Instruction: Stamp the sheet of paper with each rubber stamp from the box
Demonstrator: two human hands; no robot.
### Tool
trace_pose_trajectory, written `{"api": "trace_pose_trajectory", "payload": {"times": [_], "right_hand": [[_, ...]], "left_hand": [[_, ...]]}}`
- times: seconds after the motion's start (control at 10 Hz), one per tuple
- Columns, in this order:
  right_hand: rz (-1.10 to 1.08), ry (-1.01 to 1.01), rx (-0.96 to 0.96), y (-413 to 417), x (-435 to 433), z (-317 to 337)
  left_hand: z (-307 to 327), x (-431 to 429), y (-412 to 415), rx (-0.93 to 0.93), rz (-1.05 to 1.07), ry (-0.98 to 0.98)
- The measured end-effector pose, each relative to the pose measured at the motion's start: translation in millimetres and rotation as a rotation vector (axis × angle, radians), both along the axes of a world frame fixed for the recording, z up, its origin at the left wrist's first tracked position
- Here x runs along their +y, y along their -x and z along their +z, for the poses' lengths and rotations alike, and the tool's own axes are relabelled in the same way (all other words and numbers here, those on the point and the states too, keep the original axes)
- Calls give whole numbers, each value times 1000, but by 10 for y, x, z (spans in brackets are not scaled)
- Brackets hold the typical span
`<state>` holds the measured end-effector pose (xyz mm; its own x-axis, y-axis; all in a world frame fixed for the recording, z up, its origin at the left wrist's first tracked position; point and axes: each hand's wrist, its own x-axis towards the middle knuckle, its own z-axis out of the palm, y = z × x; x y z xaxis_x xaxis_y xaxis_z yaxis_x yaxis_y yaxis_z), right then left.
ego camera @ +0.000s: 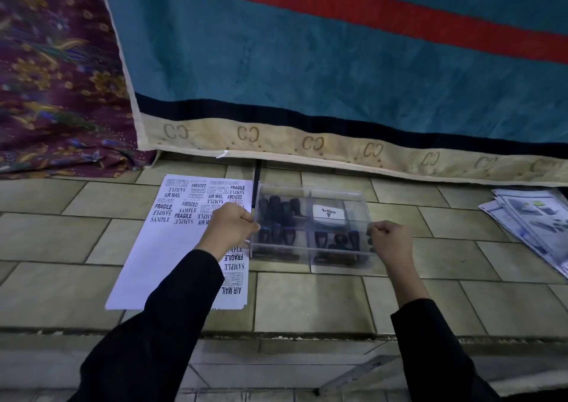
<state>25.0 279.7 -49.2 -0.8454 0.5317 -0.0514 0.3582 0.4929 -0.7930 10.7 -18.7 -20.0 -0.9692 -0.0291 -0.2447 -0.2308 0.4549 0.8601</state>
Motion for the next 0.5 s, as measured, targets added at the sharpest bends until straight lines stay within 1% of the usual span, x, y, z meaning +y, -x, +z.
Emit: {"api": "trace_pose_trajectory", "payload": {"times": [0.1,0.3,0.4,0.5], "right_hand": [[-7,-30,15,-142,-21,-32],[-34,21,30,-209,-77,-19],[31,92,-7,-264,-61,49],[37,82,55,-300,42,234]], "left_hand": [[-11,-12,-91,15,8,2],[28,-30,-130,-5,5,-55],[-3,-119,-122,19,-27,112],[50,-208,-278,162,-33,31]]}}
